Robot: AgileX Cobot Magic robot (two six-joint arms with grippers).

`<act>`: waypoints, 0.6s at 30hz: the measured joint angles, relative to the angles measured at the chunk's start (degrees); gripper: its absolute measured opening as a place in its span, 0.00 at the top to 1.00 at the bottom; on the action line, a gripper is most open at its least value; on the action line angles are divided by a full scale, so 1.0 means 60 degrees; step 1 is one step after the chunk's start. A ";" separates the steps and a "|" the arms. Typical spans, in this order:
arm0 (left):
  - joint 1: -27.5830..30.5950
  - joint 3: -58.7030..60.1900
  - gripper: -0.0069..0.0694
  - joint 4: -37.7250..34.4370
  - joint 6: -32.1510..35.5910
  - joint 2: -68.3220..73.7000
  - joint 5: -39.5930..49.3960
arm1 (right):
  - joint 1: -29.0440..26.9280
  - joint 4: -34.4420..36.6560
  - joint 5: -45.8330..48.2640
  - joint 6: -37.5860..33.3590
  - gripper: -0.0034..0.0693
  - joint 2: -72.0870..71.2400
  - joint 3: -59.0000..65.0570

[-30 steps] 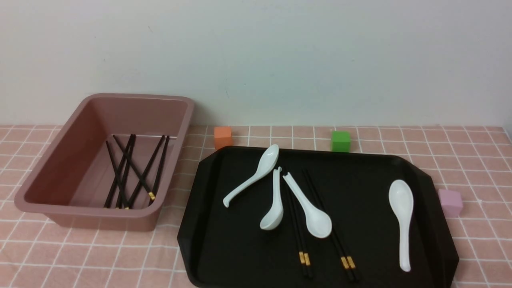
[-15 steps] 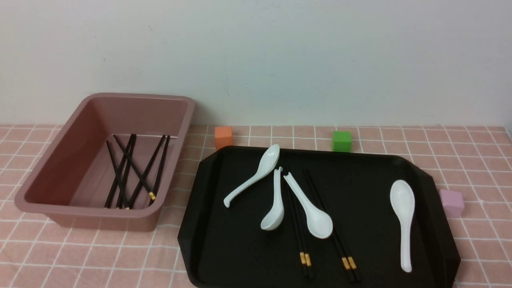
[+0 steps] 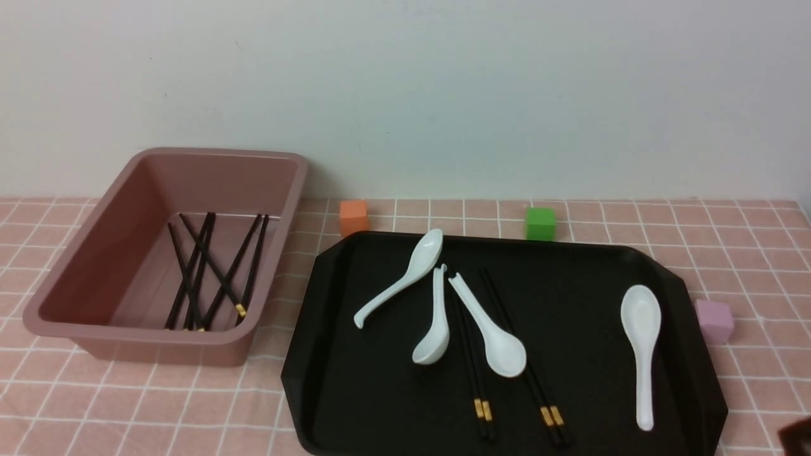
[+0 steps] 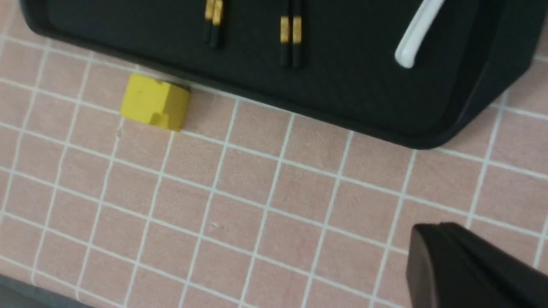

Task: On pink tablecloth take chopsticks from black tray and put them in box.
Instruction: 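Move the gripper over the chopsticks on the black tray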

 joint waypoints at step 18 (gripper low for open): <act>0.0000 0.0000 0.60 0.0000 0.0000 0.0000 0.0000 | 0.3940 -0.2348 -0.1471 0.3124 0.63 0.7167 -0.3441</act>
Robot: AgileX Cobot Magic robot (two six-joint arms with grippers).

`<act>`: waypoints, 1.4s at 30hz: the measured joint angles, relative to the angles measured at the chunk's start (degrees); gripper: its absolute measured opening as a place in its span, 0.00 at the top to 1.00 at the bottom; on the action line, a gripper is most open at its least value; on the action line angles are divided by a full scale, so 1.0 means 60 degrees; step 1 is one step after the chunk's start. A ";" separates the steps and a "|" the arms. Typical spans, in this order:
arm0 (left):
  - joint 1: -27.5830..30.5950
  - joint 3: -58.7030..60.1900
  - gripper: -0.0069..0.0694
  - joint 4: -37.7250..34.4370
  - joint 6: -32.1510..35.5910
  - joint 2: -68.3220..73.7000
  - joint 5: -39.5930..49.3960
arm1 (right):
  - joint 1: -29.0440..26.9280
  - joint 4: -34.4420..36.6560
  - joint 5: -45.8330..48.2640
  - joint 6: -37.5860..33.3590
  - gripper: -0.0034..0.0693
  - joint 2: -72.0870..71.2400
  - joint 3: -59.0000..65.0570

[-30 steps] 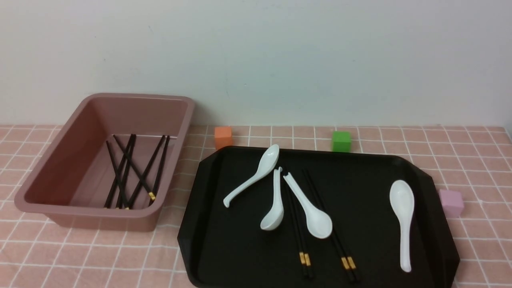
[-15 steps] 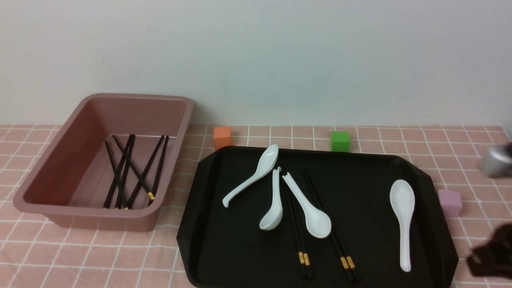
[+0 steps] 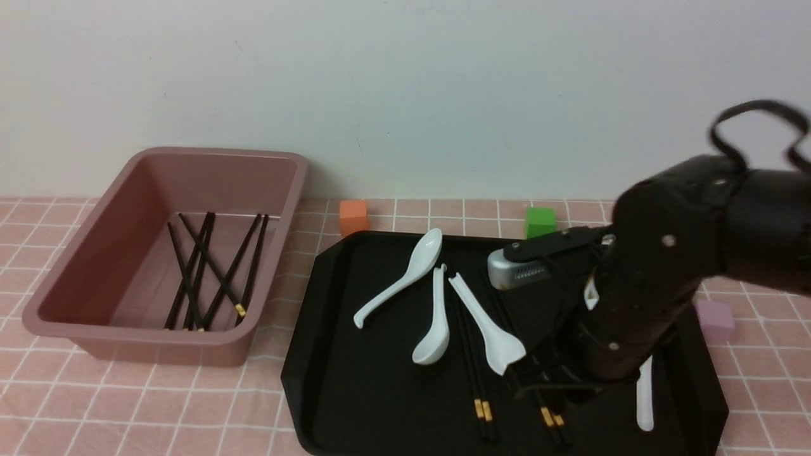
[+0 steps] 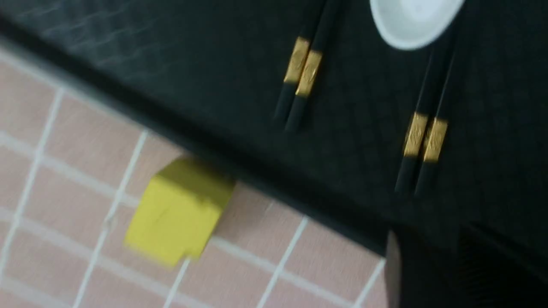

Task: On pink tablecloth take chopsticks from black tray and put them in box.
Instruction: 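Move the gripper over the chopsticks on the black tray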

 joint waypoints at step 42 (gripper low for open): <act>0.0000 0.0000 0.60 -0.0010 0.0000 0.0000 0.0000 | -0.0114 -0.2430 0.0136 0.1257 0.76 0.0492 -0.0172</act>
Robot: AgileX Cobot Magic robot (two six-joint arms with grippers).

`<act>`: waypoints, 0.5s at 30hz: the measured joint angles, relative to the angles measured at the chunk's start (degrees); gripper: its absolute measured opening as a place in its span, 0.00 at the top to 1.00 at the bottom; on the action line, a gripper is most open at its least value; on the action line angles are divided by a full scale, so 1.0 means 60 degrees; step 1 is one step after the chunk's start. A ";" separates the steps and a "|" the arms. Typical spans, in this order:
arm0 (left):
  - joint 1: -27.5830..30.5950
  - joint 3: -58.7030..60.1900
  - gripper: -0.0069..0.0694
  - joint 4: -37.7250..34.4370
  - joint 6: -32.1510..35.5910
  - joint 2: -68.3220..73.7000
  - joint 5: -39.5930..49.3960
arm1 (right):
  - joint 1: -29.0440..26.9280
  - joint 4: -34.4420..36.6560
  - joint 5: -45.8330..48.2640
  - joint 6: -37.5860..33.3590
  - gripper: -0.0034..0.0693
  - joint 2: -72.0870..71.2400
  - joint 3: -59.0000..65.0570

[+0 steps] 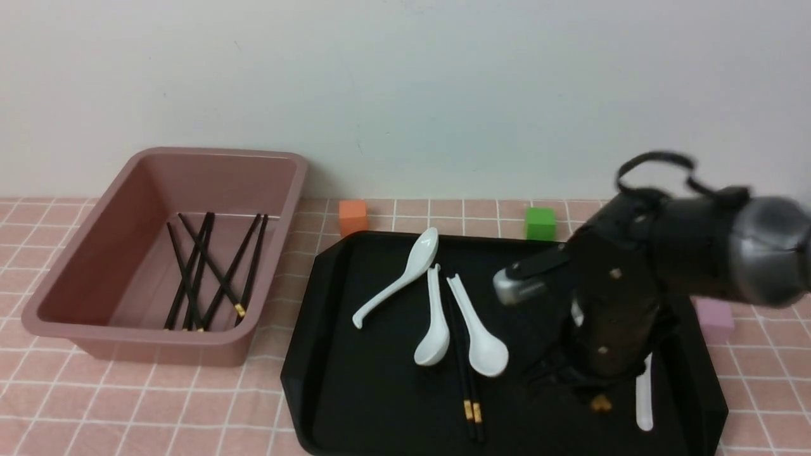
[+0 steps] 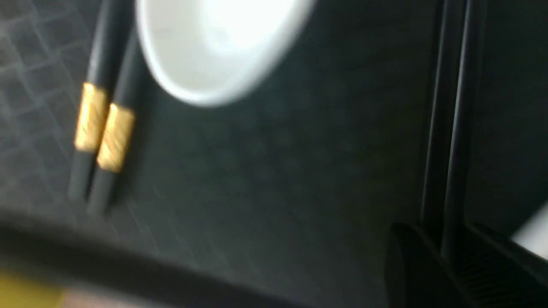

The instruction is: On pink tablecloth take chopsticks from black tray and put them in box.

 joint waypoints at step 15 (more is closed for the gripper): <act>0.0000 0.0000 0.60 0.0000 0.0000 0.0000 0.0000 | 0.1475 0.1508 0.0608 -0.0711 0.76 -0.0423 -0.4735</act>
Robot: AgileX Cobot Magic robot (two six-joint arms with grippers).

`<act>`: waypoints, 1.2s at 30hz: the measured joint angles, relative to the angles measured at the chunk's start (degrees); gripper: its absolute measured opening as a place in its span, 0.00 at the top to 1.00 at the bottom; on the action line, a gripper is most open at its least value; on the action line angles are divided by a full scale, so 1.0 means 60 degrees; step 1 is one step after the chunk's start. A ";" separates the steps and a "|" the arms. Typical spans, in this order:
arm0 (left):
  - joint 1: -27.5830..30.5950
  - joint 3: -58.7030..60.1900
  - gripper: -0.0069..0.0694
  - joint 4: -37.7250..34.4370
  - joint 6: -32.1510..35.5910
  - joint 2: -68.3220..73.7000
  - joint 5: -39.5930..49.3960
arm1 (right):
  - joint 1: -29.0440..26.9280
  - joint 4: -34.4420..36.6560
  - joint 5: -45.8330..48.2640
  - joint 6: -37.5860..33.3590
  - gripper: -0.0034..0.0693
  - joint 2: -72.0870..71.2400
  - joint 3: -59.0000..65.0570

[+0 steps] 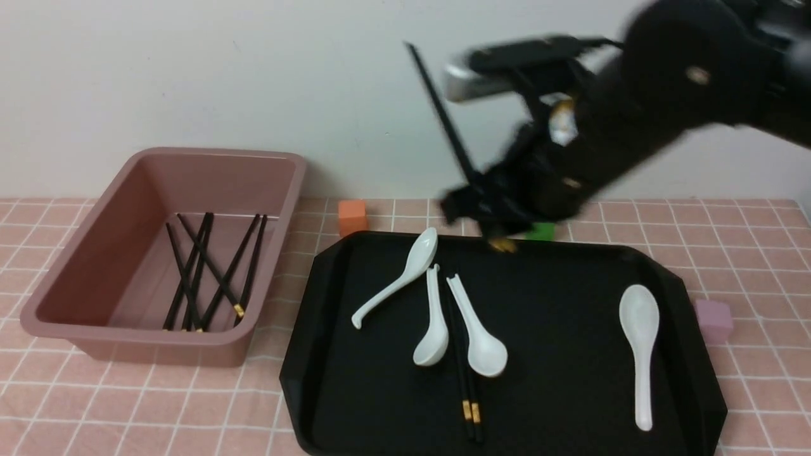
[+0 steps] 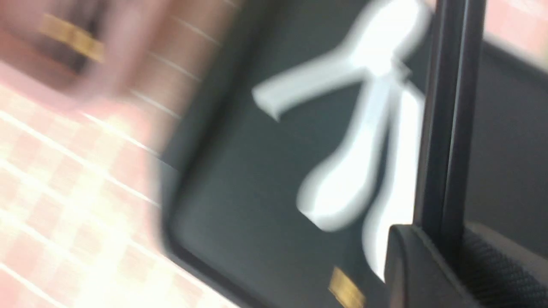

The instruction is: On pink tablecloth take chopsticks from black tray and put them in box.

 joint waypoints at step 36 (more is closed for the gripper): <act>0.0000 0.0000 0.60 0.0000 0.0000 0.0000 0.0000 | 0.1186 0.1067 -0.0345 -0.0779 0.39 0.8267 -0.9372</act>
